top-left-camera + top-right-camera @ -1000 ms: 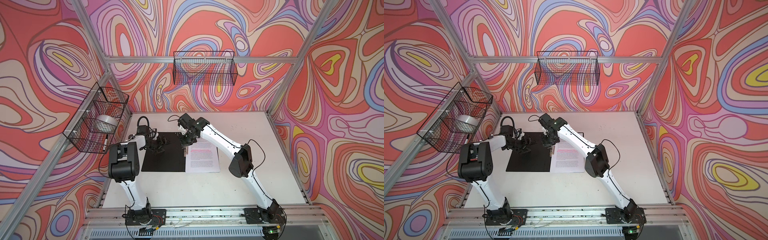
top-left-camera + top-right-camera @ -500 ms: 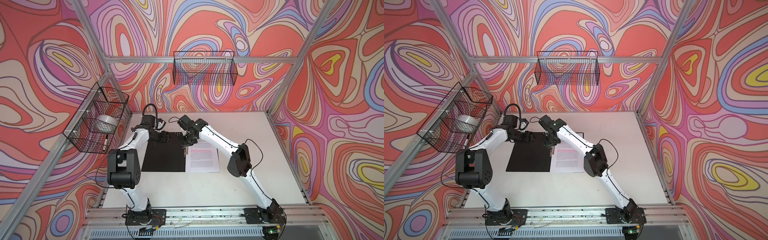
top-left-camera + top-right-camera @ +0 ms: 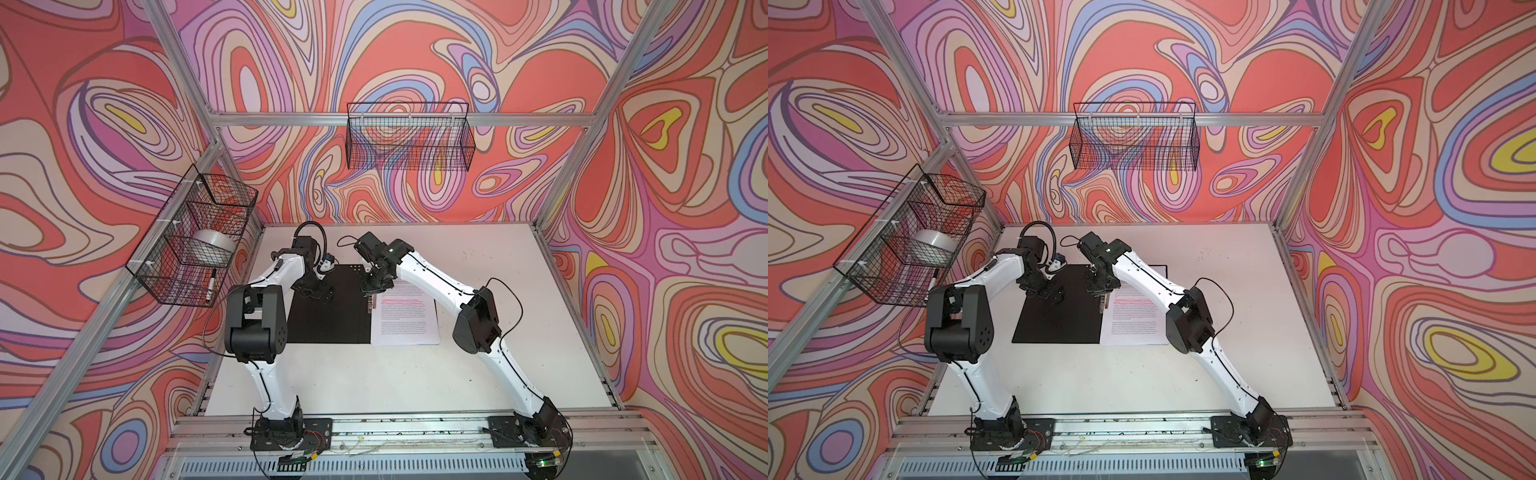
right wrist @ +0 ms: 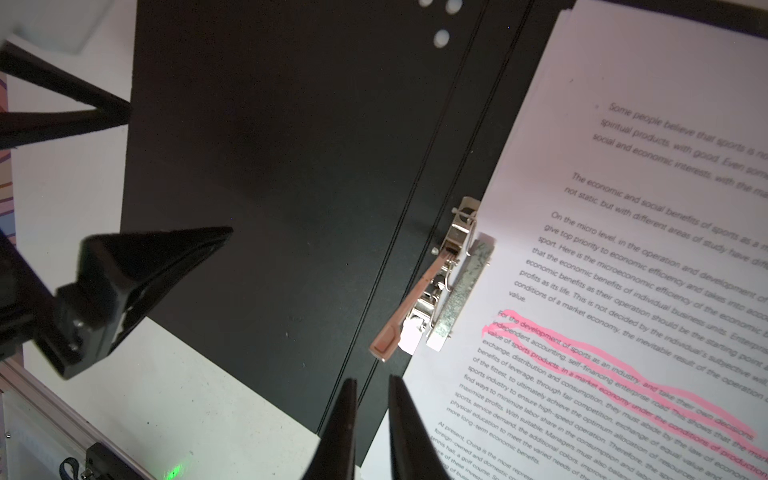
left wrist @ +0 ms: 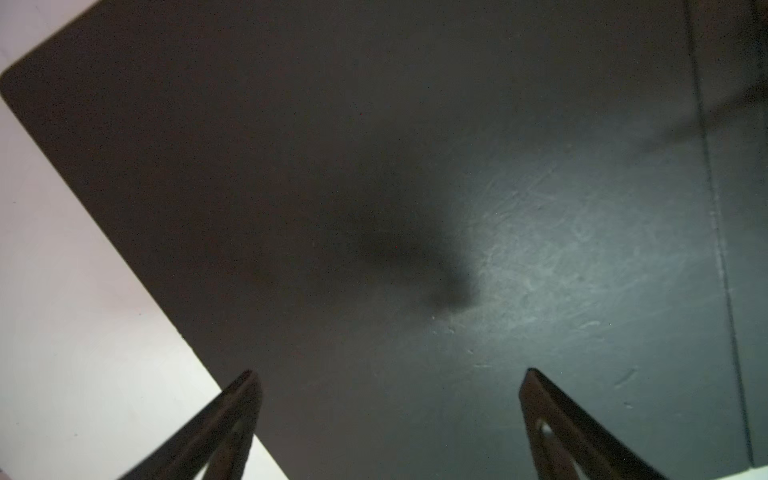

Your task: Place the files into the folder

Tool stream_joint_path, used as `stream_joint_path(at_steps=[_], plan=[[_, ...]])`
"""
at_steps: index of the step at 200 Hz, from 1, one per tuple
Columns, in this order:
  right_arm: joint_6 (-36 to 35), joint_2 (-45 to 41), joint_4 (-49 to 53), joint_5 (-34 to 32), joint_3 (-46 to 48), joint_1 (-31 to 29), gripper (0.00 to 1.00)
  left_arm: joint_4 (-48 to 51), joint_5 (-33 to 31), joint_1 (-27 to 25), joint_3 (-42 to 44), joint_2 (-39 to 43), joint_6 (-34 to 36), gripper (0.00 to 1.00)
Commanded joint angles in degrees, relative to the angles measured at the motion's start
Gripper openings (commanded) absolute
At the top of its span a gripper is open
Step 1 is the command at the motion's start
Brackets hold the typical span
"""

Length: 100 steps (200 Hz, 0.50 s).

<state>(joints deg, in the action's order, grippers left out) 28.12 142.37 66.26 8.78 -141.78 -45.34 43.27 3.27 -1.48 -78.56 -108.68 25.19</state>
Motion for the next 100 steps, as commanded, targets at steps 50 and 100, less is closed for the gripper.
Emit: stream_joint_path(at_steps=[50, 100], plan=[[0.4, 2.5, -1.2, 1.6, -2.2, -0.1, 0.16, 0.0, -3.0, -0.4, 2.7, -3.1, 3.9, 0.85], [-1.0, 2.9, -2.3, -1.3, -2.1, 0.0, 0.16, 0.8, -3.2, -0.4, 2.5, -4.3, 4.2, 0.81]])
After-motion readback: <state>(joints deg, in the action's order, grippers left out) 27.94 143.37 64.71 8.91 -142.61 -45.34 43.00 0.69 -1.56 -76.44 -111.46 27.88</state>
